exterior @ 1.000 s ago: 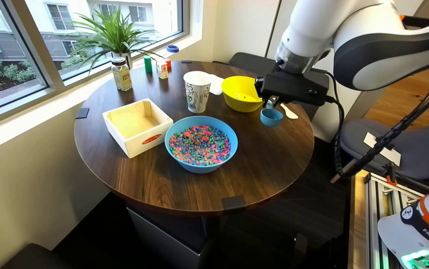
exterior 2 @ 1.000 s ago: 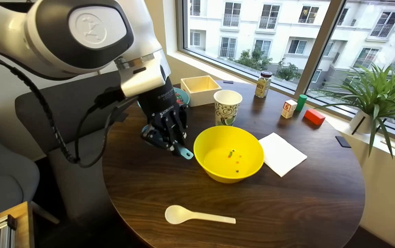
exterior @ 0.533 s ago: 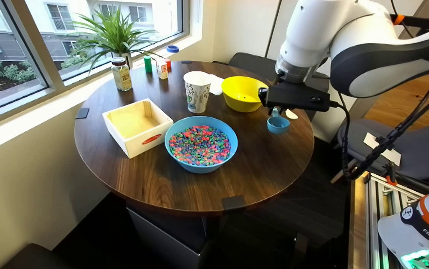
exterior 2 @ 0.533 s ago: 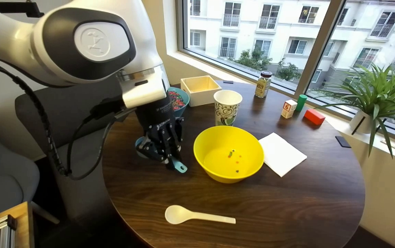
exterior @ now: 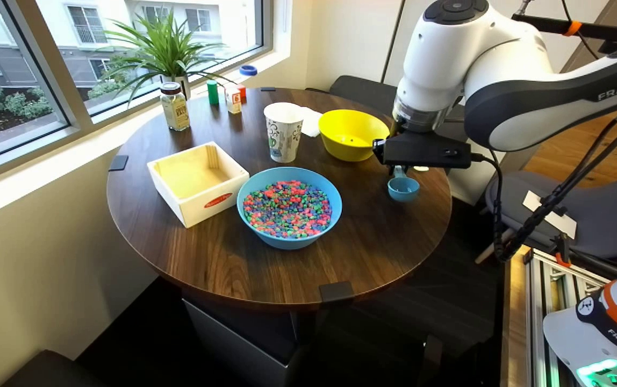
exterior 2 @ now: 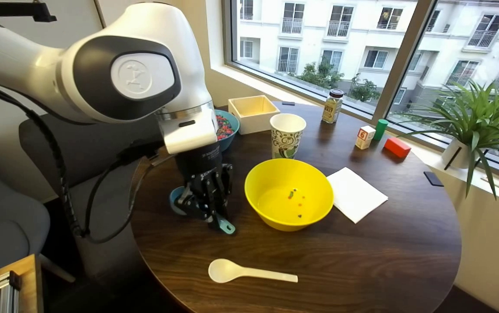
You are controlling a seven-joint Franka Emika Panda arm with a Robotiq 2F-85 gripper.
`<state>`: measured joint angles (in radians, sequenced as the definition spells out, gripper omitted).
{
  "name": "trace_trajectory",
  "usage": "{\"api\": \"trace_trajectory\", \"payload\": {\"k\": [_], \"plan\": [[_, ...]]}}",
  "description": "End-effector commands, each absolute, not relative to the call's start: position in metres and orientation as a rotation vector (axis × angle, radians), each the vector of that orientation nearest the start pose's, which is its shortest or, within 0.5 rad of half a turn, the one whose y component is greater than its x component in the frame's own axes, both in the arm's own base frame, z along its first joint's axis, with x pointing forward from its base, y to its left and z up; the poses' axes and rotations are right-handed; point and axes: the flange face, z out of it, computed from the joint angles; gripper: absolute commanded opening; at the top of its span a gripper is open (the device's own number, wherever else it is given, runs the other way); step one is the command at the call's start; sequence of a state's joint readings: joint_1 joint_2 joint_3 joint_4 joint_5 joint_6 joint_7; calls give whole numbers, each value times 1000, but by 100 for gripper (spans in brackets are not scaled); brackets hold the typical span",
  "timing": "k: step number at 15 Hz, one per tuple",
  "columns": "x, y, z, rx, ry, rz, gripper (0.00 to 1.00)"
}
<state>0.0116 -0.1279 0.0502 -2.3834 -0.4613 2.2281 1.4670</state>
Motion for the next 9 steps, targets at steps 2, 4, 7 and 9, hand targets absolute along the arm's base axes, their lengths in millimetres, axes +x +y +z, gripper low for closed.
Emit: {"api": "trace_trajectory", "payload": {"k": [2, 4, 7, 9], "plan": [[479, 17, 370, -2917, 1818, -396, 58], [479, 21, 374, -2931, 1804, -413, 72], [480, 31, 385, -2949, 1782, -447, 96], [478, 37, 397, -2975, 1771, -473, 100]]}}
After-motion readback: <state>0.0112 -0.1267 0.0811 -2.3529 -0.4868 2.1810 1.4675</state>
